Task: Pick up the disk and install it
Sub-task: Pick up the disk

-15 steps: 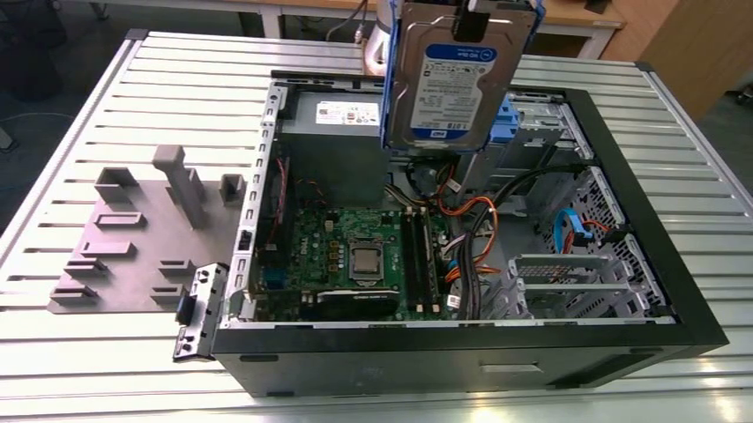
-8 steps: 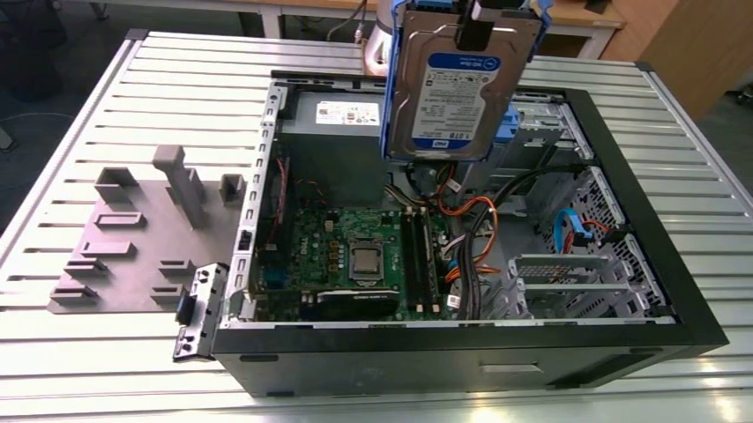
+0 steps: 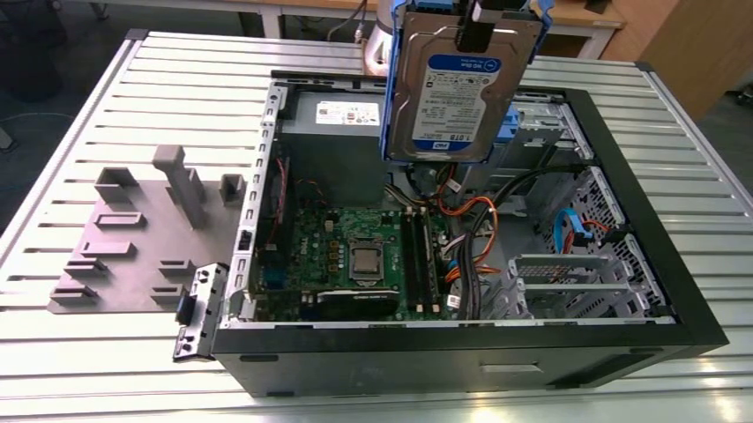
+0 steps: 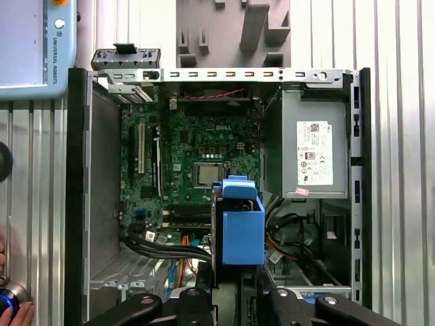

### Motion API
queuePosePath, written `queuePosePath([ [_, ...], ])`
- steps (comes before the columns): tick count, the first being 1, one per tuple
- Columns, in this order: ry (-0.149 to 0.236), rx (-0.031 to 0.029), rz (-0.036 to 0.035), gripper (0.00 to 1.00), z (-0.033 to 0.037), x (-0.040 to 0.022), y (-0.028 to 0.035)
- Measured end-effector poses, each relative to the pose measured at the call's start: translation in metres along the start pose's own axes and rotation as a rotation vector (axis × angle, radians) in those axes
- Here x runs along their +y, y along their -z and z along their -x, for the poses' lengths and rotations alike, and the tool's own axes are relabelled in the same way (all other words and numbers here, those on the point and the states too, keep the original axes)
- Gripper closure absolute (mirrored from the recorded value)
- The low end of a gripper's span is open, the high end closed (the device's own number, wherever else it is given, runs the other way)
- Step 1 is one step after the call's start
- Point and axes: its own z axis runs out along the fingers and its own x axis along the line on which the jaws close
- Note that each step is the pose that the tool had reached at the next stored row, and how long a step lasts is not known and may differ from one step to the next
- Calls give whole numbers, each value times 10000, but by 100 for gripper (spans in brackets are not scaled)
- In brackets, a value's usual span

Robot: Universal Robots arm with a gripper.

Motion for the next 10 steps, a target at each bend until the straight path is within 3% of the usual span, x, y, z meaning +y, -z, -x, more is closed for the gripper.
queuePosePath([
  [10, 0, 7, 0, 65, -69, -2, -1],
])
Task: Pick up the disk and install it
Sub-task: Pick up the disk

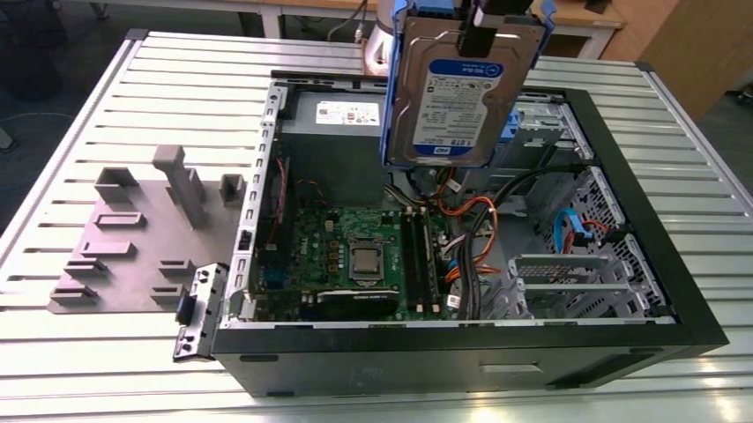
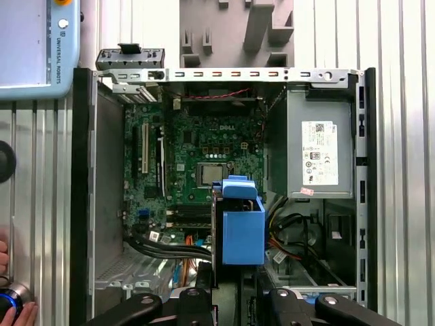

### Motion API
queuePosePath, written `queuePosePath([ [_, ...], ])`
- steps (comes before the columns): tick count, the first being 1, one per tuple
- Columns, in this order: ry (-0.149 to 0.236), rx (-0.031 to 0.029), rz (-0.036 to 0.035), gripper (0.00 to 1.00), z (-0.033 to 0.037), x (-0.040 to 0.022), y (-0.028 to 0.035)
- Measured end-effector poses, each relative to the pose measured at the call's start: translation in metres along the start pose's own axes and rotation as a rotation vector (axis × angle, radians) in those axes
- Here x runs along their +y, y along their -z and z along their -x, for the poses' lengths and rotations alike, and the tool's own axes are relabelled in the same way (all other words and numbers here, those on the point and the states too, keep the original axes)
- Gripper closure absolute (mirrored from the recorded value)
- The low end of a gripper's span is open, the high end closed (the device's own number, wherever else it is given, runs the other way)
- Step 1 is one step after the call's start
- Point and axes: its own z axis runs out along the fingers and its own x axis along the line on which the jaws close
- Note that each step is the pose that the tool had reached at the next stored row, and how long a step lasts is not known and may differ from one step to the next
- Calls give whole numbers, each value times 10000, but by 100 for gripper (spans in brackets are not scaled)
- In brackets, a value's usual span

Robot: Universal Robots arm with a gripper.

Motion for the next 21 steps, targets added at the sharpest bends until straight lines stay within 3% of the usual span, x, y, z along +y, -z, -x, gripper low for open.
queuePosePath([
  [16, -4, 107, -2, 65, -176, -4, -3],
  [21, -4, 121, -3, 65, -265, -6, -6],
])
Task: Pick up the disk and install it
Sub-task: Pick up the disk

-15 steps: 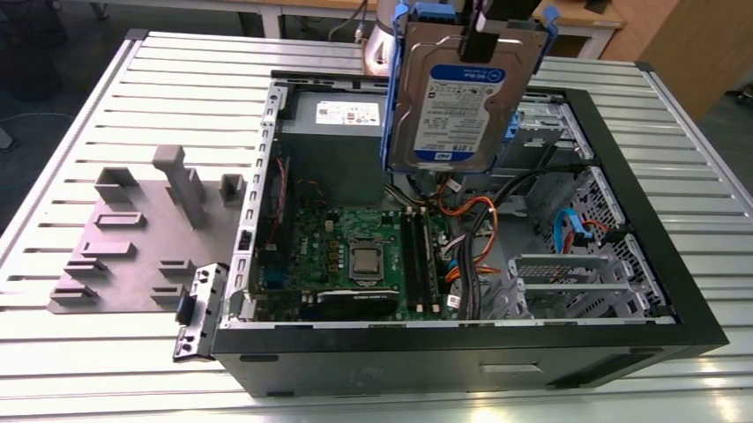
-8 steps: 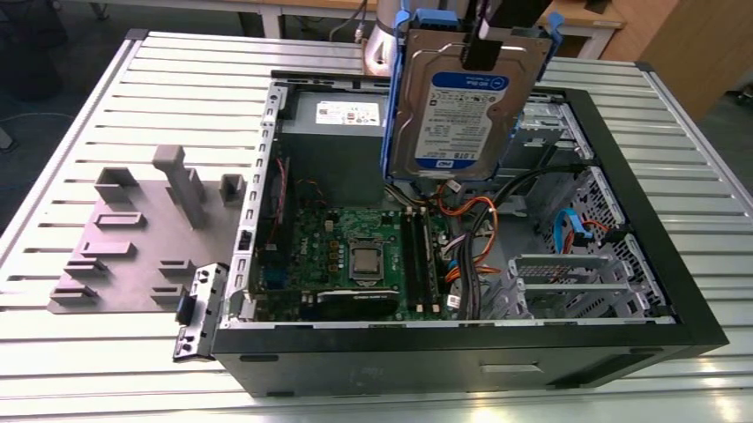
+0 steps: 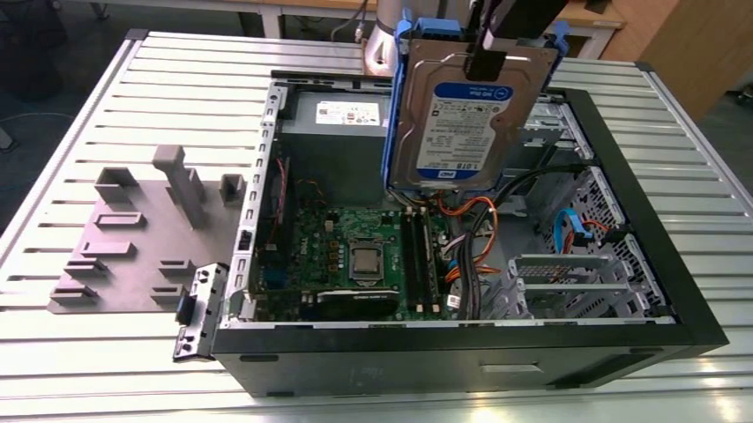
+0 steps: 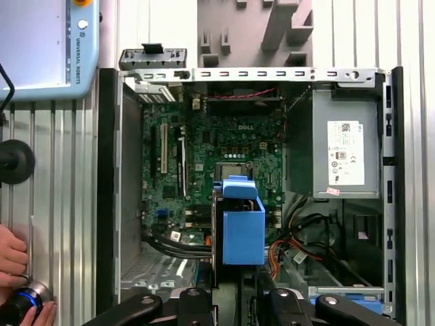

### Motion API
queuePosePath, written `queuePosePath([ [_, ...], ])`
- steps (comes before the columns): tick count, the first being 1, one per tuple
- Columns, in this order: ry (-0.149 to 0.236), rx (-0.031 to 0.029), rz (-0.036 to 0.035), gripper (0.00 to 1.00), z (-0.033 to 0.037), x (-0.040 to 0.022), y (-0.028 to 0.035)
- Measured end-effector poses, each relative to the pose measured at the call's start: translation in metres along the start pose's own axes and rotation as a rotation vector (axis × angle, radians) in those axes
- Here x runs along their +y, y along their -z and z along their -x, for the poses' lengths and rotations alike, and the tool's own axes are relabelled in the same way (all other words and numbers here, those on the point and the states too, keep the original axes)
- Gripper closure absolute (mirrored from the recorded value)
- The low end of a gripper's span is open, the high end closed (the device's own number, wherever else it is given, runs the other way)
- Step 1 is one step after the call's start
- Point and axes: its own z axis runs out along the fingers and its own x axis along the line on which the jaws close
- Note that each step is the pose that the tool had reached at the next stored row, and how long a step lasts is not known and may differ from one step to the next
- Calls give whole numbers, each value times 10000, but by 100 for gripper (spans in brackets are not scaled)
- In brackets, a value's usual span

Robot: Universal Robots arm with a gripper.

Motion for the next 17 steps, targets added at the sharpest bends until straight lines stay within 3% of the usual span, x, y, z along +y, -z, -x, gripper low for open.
queuePosePath([
  [9, 0, 2, 1, 65, -180, -6, -41],
  [17, 0, 1, 1, 65, -202, -6, -56],
])
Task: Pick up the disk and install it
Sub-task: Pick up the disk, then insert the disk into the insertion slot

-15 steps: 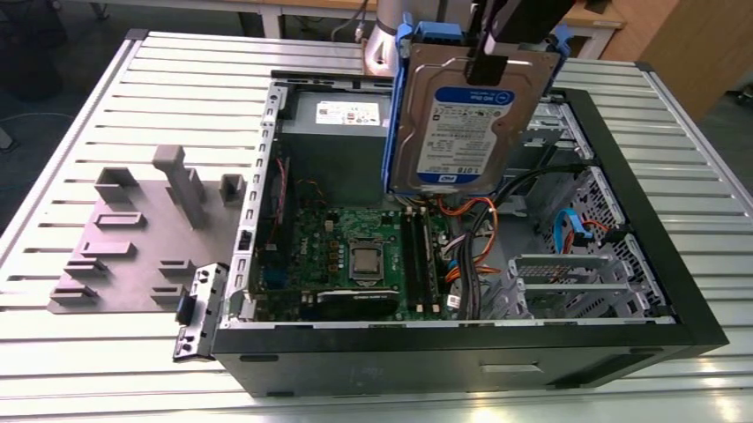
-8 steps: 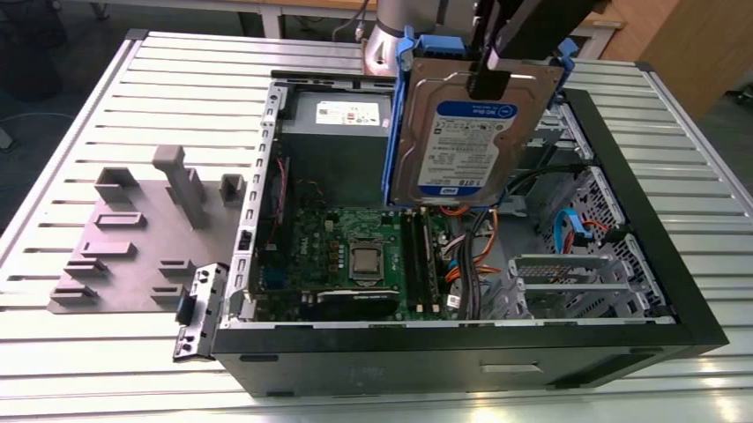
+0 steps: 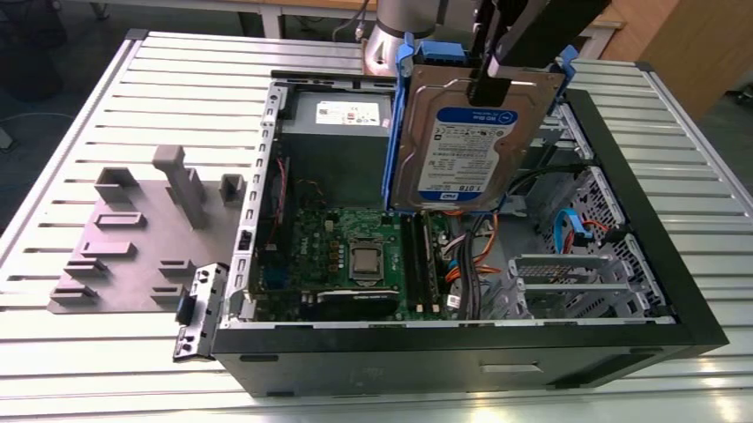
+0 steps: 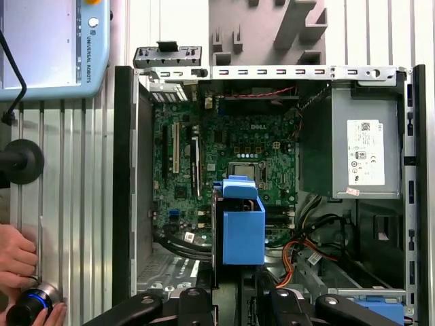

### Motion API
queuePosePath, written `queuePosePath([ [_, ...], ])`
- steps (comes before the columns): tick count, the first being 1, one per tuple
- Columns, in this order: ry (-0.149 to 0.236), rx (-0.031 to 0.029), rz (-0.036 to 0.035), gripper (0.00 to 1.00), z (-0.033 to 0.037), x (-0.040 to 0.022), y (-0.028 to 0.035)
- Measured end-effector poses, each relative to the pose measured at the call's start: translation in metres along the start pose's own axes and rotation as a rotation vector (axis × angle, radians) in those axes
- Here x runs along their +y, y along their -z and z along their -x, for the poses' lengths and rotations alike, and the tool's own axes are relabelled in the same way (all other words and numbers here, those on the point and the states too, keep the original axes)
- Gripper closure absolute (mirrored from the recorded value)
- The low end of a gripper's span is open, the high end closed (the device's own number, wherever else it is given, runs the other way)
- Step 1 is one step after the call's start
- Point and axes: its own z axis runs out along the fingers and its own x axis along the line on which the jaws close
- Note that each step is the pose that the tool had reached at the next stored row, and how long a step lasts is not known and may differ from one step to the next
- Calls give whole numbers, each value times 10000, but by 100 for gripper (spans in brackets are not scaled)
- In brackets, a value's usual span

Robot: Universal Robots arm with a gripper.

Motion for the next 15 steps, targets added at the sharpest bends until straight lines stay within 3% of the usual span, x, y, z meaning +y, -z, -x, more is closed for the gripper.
queuePosePath([
  [7, 2, -1, -1, 65, 0, -14, -2],
  [15, 1, 0, 1, 65, 3, -134, 0],
])
